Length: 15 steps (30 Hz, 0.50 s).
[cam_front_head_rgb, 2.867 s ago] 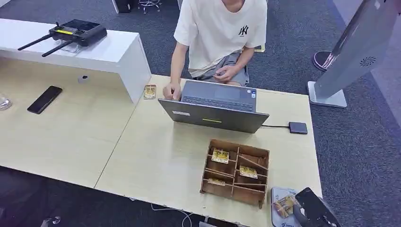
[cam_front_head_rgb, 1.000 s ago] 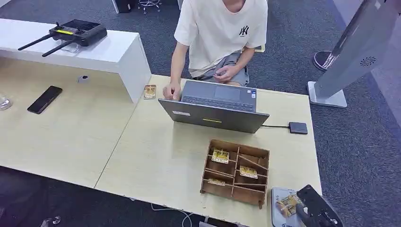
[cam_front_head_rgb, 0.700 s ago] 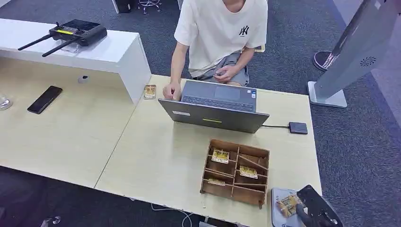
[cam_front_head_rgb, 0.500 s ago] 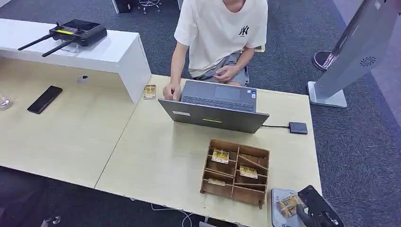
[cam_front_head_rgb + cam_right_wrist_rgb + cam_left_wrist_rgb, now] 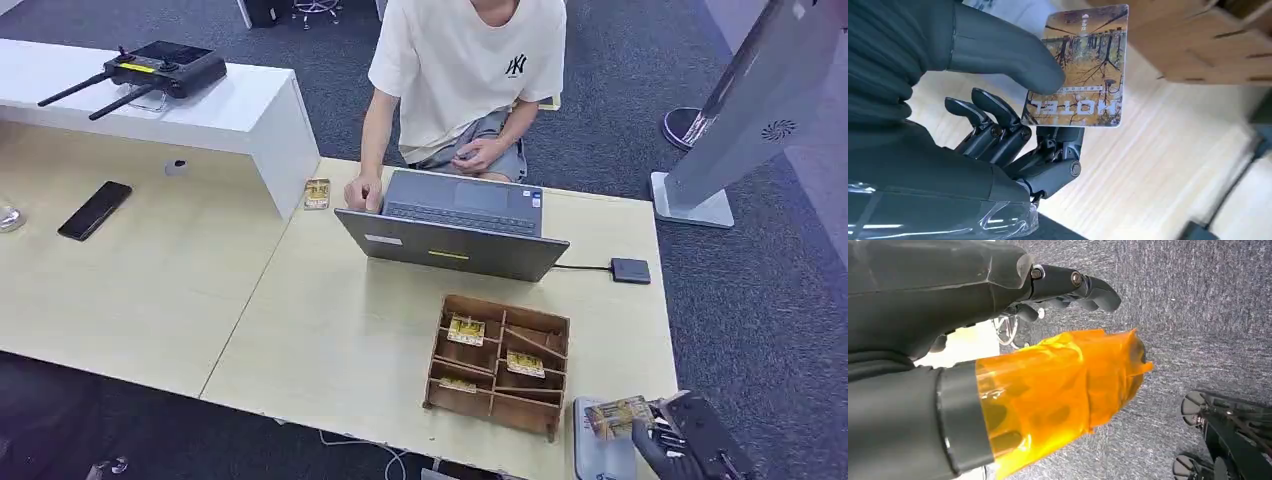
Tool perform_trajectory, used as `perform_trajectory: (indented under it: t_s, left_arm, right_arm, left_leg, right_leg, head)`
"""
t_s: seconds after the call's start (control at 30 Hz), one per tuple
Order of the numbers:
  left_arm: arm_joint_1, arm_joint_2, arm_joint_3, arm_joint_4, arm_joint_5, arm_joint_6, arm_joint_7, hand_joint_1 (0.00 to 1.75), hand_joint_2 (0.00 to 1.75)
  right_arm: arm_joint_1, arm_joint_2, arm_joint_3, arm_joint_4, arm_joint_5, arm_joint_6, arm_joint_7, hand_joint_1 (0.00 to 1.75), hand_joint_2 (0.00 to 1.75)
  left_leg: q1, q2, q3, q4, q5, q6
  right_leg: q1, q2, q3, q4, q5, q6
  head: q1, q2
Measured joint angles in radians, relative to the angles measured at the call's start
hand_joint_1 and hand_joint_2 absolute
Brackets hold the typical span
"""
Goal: Pass the card to the sensor for recognition and then transmit it.
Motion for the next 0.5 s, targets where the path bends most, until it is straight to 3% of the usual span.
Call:
perform_trajectory:
  t_s: [0.5]
  left_arm:
    - [-0.017,-0.007,0.062,0.000,-0.055,-0.013,-0.048,0.00,0.00]
  right_arm:
    - [0.002,0.054,-0.038,-0.129,-0.209,0.183,-0.230,1.75,1.75]
  left_leg:
    - [0.000,0.000,0.000,0.000,0.000,0.000]
  right_leg:
    - [0.000,0.000,0.000,0.000,0.000,0.000]
  head:
    - [0.000,0.000]
